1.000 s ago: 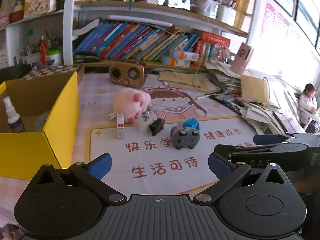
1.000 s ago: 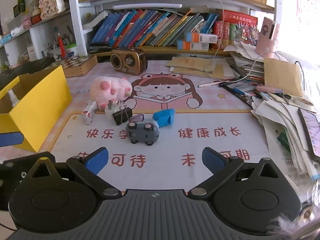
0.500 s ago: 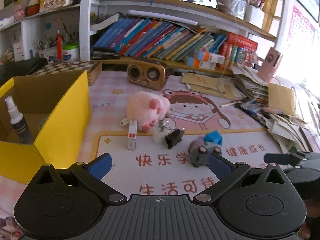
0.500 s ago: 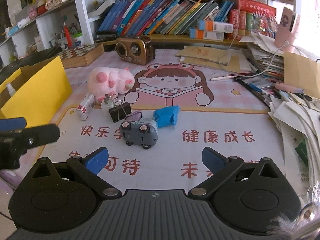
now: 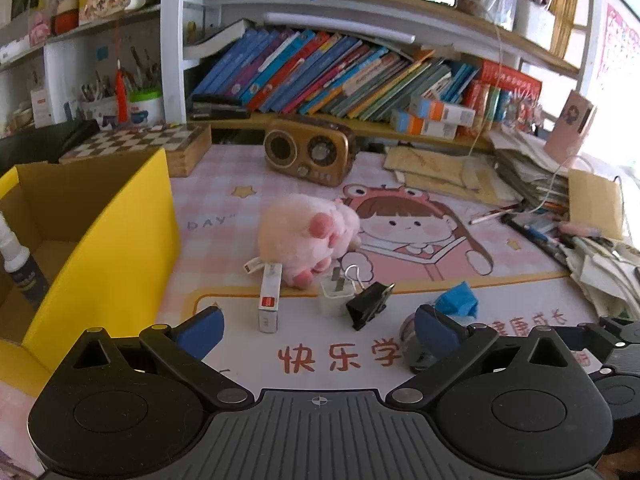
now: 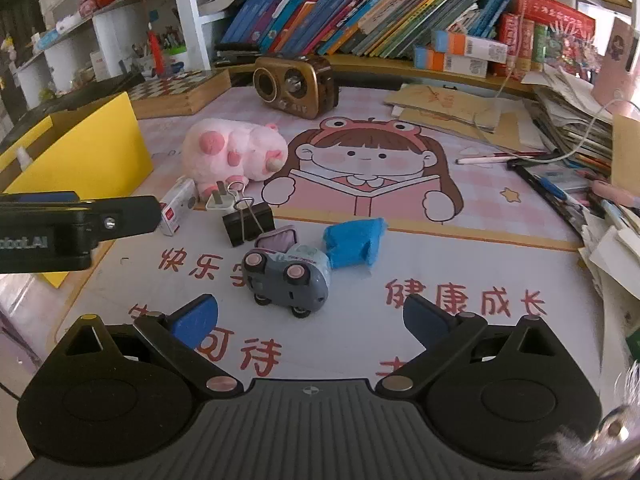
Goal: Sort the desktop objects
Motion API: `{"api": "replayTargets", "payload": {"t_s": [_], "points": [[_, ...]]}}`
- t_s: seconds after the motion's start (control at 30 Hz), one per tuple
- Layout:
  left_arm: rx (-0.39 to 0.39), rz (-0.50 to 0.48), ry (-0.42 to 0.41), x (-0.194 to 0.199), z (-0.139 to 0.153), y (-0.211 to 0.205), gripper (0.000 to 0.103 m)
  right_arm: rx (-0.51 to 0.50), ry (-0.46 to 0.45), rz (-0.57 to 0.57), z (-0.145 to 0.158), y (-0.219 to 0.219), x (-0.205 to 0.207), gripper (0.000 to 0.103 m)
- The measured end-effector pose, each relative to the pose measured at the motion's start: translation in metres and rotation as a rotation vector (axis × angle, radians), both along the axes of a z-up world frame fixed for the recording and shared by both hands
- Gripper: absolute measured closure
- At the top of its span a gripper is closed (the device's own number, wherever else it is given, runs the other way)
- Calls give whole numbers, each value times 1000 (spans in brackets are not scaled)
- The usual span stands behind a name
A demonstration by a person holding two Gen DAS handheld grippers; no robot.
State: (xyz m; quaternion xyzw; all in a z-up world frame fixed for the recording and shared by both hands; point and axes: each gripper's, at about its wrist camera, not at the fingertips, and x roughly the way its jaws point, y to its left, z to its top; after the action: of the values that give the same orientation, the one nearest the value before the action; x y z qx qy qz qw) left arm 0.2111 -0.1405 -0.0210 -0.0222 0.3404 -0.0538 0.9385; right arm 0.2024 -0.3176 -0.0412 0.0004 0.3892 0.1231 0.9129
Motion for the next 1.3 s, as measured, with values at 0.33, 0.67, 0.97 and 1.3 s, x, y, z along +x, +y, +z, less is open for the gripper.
{"api": "replayTargets", "payload": {"t_s": [0.33,0.67,0.97,1.3], "points": [[28,25,35,28,-12,-3,12,2,24,47,-11,3,21,6],[58,109,114,66,-38,3,36,-23,25,96,-19,10,36,14],[105,130,150,83,-57,5,56,-30,40,115,-26,15,47,19],[113,77,126,85,-57,2,81,-59,38,165,-31,25,51,44]]}}
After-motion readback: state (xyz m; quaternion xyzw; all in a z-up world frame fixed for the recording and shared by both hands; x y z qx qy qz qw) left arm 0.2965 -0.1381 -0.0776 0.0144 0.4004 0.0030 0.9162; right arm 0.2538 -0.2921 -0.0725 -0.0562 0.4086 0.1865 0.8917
